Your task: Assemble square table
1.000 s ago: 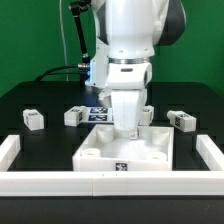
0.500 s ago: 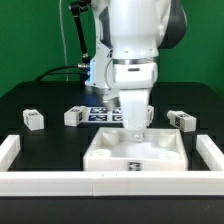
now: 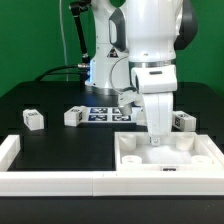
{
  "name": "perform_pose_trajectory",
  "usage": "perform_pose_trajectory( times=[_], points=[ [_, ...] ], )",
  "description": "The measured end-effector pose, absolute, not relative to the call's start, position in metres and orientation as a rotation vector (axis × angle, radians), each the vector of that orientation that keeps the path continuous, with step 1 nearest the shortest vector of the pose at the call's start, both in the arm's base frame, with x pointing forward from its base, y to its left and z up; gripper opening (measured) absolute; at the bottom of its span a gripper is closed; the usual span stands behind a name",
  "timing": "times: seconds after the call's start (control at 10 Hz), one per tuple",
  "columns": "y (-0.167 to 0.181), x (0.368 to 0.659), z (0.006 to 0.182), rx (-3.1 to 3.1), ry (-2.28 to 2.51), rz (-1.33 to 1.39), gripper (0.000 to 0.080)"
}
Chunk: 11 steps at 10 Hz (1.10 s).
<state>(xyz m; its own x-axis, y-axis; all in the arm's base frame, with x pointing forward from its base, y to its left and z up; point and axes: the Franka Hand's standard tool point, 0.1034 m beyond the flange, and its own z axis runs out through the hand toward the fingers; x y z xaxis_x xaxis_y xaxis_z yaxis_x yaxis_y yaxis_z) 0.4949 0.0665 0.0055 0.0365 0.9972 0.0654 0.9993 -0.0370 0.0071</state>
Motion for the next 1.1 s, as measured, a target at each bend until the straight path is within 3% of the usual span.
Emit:
perform_pose_trajectory(
  times=[0.4, 0.5, 0.6, 0.7, 0.8, 0.9, 1.1],
  points=[
    [0.0660, 0.4946, 0.0050, -2.245, -2.128, -0.055, 0.0053],
    [0.0658, 0.4946, 0.0050, -2.245, -2.127, -0.055, 0.0238],
    [0.0656, 0.4945, 0.0049, -2.246, -2.127, -0.055, 0.0372],
    [0.0656, 0.4945, 0.0048, -2.246, -2.127, -0.055, 0.0372],
    [0.0655, 0.4945, 0.0048, -2.246, -2.127, -0.055, 0.0553],
    [0.0655, 0.4945, 0.0048, -2.246, -2.126, -0.055, 0.0619],
    [0.0654, 0.4945, 0.0048, -2.246, -2.126, -0.055, 0.0643]
  ],
)
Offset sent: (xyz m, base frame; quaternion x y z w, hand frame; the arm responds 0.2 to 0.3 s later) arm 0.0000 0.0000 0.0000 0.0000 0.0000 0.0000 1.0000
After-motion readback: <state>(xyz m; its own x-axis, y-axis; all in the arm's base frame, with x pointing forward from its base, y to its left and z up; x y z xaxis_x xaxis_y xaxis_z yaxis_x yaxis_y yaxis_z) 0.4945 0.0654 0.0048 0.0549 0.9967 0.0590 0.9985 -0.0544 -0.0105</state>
